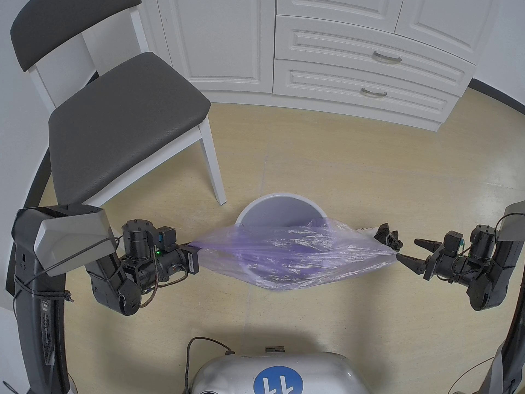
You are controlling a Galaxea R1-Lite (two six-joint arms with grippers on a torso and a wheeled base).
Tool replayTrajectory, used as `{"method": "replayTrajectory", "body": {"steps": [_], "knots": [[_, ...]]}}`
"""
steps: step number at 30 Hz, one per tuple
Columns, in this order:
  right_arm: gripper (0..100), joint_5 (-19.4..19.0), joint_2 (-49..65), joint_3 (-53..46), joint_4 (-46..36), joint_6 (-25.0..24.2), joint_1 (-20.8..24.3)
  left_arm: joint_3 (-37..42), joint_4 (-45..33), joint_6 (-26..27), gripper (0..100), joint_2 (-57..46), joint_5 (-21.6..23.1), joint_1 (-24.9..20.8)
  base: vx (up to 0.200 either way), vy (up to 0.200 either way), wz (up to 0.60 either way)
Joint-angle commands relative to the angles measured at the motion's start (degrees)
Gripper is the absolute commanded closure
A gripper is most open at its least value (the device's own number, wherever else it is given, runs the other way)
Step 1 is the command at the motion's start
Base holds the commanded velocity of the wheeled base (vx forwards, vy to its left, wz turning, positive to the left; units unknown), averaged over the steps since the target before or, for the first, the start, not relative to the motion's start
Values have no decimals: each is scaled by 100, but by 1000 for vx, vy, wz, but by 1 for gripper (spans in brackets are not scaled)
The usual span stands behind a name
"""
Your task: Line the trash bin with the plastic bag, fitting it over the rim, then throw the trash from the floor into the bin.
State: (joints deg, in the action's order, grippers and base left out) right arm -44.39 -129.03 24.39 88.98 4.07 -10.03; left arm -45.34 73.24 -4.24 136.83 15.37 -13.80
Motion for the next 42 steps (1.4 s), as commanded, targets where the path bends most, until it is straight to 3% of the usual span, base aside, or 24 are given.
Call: {"method": "replayTrajectory", "body": {"steps": [1, 7, 12, 14, 16, 17, 18, 23, 24, 25, 26, 28, 29, 31, 32, 34, 39, 40, 42], "knots": [[0, -70, -255, 83, 102, -3, -157, -81, 6, -6, 100, 160, 1, -9, 0, 0, 0], [0, -237, -167, 101, 102, -187, -254, -81, -12, -6, 100, 169, 1, 0, 0, 0, 0], [0, 0, 343, 4, 102, -548, 98, -81, -12, -6, 100, 134, 1, 0, 0, 0, 0], [0, 967, 756, -119, 102, -715, 652, -107, -12, -6, 100, 134, -8, 0, 0, 0, 0], [0, 1477, 853, -128, 102, -715, 977, -125, -12, -15, 100, 125, -8, 0, 0, 0, 0], [0, 2338, 985, -154, 102, -688, 1539, -125, -12, -15, 100, 116, -26, 0, 0, 0, 0], [0, 2742, 1028, -154, 102, -644, 1821, -125, -12, -15, 100, 107, -34, 0, 0, 0, 0], [0, 5326, 1028, -101, 102, 252, 3332, -72, -12, -24, 100, 19, -34, -9, 0, 0, 0], [0, 5458, 1020, -101, 102, 314, 3394, -63, -3, -24, 100, 19, -34, 0, 0, 0, 0], [0, 6065, 985, -75, 102, 542, 3745, -28, -12, -33, 100, -33, -34, -9, 0, 0, 0], [0, 6267, 985, -49, 102, 568, 3912, -10, 6, -33, 100, -51, -34, -9, 0, 0, 0], [0, 6381, 985, 4, 102, 612, 4150, 7, 41, -33, 100, -60, -43, -17, 0, 0, 0], [0, 6390, 1011, 109, 102, 806, 4457, 16, 94, -33, 100, -95, -34, -17, 0, 0, 0], [0, 6390, 1011, 189, 102, 1096, 4598, 34, 94, -33, 100, -121, -34, -17, 0, 0, 0], [0, 6390, 1081, 382, 76, 1843, 4783, 69, 103, -42, 100, -174, -26, -17, 0, 0, 0], [0, 6381, 1160, 540, -276, 2537, 4985, 122, 138, -33, 100, -183, -26, -35, 0, 0, 0], [0, 6381, 1099, 918, -1216, 3337, 5538, 192, 481, -112, 100, -104, 1, -61, 0, 0, 0], [0, 6381, 1099, 918, -1216, 3337, 5538, 192, 481, -112, 0, -104, 1, -61, 0, 0, 0], [0, 6381, 976, 944, -1436, 3442, 5732, 289, 709, -270, 0, -68, 54, -79, 0, 0, 0]]}}
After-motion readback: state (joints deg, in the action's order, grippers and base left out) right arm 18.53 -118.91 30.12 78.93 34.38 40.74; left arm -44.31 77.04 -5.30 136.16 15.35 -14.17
